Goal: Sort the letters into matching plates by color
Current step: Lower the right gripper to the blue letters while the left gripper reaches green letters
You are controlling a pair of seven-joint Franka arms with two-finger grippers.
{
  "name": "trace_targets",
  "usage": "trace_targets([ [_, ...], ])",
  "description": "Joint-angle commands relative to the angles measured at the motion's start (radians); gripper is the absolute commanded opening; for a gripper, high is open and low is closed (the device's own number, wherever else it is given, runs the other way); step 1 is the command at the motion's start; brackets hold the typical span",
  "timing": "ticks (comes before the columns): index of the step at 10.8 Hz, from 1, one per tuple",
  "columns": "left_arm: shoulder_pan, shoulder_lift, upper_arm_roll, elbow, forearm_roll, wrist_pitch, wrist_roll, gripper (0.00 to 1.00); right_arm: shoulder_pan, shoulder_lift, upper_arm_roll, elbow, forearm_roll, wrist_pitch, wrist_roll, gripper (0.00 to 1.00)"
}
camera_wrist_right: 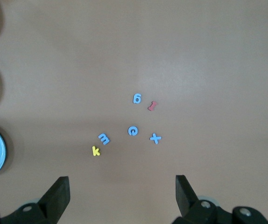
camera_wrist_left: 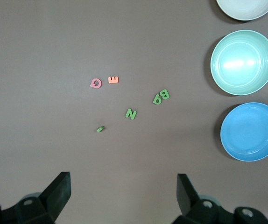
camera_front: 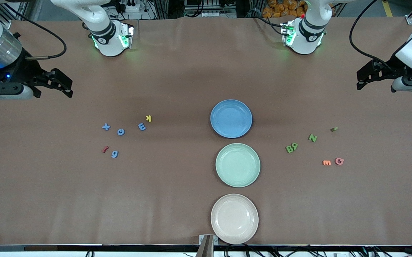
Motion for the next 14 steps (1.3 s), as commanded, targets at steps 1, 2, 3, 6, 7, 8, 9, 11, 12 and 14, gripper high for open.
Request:
trace_targets([
  [1, -0.005, 0.012, 0.006, 0.021, -0.002, -0.021, 0.017, 1.00, -0.047, -0.008, 0.048, 0.025, 0.019, -0.053, -0.029, 1.00],
  [2, -0.007, 0.013, 0.006, 0.019, -0.002, -0.021, 0.014, 1.00, -0.049, -0.008, 0.049, 0.025, 0.019, -0.051, -0.030, 1.00],
  [3, -0.008, 0.016, 0.004, 0.015, 0.004, -0.023, 0.013, 1.00, -0.049, -0.008, 0.049, 0.025, 0.019, -0.051, -0.031, 1.00],
  [6, 0.022, 0.019, 0.004, -0.049, -0.005, -0.036, -0.004, 1.00, -0.064, -0.003, 0.042, 0.007, 0.101, -0.099, -0.022, 1.00],
  [7, 0.024, 0.027, 0.004, -0.091, -0.005, -0.020, -0.016, 1.00, -0.076, -0.003, 0.039, -0.041, 0.102, -0.091, -0.049, 1.00],
  [8, 0.024, 0.028, 0.004, -0.141, -0.005, 0.037, -0.021, 1.00, -0.083, -0.002, 0.037, -0.094, 0.100, -0.056, -0.083, 1.00],
  [9, 0.024, 0.022, 0.004, -0.207, -0.005, 0.119, -0.024, 1.00, -0.084, -0.002, 0.037, -0.162, 0.100, 0.011, -0.091, 1.00],
  [11, 0.016, 0.024, -0.005, -0.372, -0.004, 0.337, -0.049, 1.00, -0.084, 0.014, 0.037, -0.292, 0.082, 0.155, -0.093, 1.00],
  [12, 0.012, 0.033, -0.008, -0.463, -0.004, 0.462, -0.049, 1.00, -0.080, 0.018, 0.040, -0.361, 0.057, 0.230, -0.093, 1.00],
  [14, 0.012, 0.093, -0.027, -0.584, 0.020, 0.671, -0.017, 1.00, -0.080, 0.033, 0.042, -0.461, 0.046, 0.356, -0.093, 0.98],
])
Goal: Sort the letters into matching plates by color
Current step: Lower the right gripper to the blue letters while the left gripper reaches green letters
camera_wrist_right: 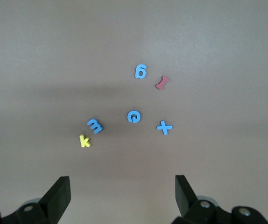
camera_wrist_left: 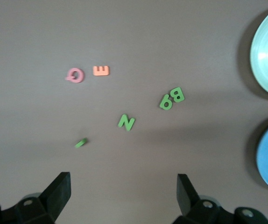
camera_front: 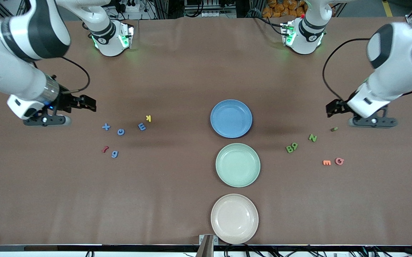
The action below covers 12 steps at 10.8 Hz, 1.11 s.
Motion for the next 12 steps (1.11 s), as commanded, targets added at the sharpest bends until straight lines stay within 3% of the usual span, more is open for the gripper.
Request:
trace_targets([
  [1, -0.005, 0.079, -0.031, -0.157, 0.072, 0.278, 0.059, 1.00, -0.011, -0.007, 0.017, -0.162, -0.020, 0.180, -0.010, 0.96],
  [6, -0.016, 0.306, -0.093, -0.147, 0.178, 0.418, 0.233, 1.00, -0.011, 0.061, 0.018, -0.376, -0.073, 0.521, -0.003, 0.86],
  [8, -0.005, 0.387, -0.093, -0.113, 0.293, 0.426, 0.276, 1.00, -0.013, 0.122, 0.018, -0.430, -0.076, 0.670, 0.000, 0.83],
  [10, 0.000, 0.461, -0.093, -0.032, 0.331, 0.428, 0.343, 1.00, -0.008, 0.183, 0.017, -0.457, -0.076, 0.782, 0.005, 0.81],
  [12, -0.017, 0.585, -0.094, 0.109, 0.328, 0.428, 0.348, 1.00, -0.008, 0.243, 0.017, -0.464, -0.078, 0.868, 0.006, 0.79],
])
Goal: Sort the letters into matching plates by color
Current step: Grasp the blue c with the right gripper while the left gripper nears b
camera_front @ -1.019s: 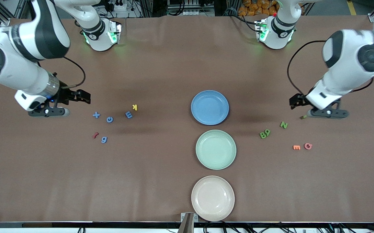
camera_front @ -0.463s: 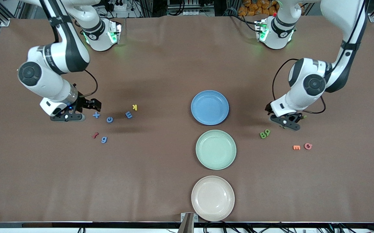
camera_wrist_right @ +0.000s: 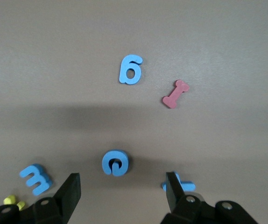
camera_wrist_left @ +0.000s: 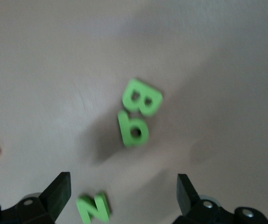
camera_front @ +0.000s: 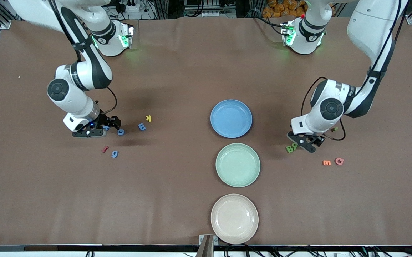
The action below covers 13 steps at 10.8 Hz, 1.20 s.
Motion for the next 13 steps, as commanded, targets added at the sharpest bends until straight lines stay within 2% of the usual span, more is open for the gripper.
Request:
trace_targets([
  [1, -0.027, 0.208, -0.007, 0.254, 0.025, -0.003, 0.004, 1.00, -0.007, 0.079, 0.010, -0.013, -0.017, 0.113, 0.019, 0.78],
  [3, -0.083, 0.293, -0.004, 0.362, 0.019, -0.003, -0.011, 1.00, -0.003, 0.118, 0.010, -0.012, -0.019, 0.145, 0.026, 0.76],
  [4, -0.080, 0.308, -0.004, 0.376, 0.026, -0.002, -0.011, 1.00, 0.002, 0.127, 0.010, -0.010, -0.022, 0.150, 0.026, 0.75],
  [7, -0.049, 0.301, 0.009, 0.363, 0.029, -0.005, 0.053, 1.00, 0.016, 0.147, 0.010, -0.010, -0.023, 0.150, 0.049, 0.72],
  [9, 0.012, 0.293, 0.011, 0.358, 0.031, -0.011, 0.161, 1.00, 0.022, 0.155, 0.010, -0.009, -0.068, 0.150, 0.085, 0.65],
  [10, 0.035, 0.282, 0.011, 0.344, 0.031, -0.014, 0.205, 1.00, 0.022, 0.158, 0.010, -0.009, -0.103, 0.148, 0.104, 0.56],
  [11, 0.052, 0.275, 0.011, 0.321, 0.031, -0.014, 0.225, 1.00, 0.020, 0.158, 0.010, -0.009, -0.129, 0.148, 0.120, 0.41],
  [13, 0.051, 0.265, 0.011, 0.294, 0.031, -0.014, 0.211, 1.00, 0.016, 0.156, 0.010, -0.006, -0.140, 0.145, 0.123, 0.00],
])
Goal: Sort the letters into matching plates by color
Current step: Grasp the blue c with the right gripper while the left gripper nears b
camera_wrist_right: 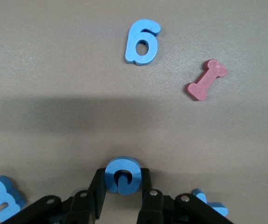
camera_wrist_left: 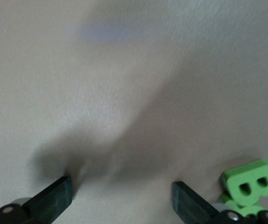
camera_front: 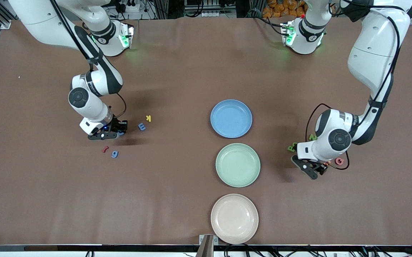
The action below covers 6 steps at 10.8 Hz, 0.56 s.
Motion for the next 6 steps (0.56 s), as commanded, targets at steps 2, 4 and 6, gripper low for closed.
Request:
trace_targets([
  [2, -0.011, -0.031, -0.013, -0.073, 0.030, -0.011, -0.061, 1.00, -0.007, -0.002, 0.011, 0.015, -0.024, -0.002, 0.033, 0.00],
  [4, -0.088, -0.031, -0.013, -0.068, 0.029, -0.011, -0.179, 1.00, -0.006, -0.034, 0.012, 0.064, -0.015, -0.079, 0.050, 0.00],
  [6, -0.106, -0.032, -0.013, -0.058, 0.029, -0.011, -0.227, 1.00, 0.063, -0.056, 0.014, 0.185, -0.006, -0.257, 0.189, 0.00],
])
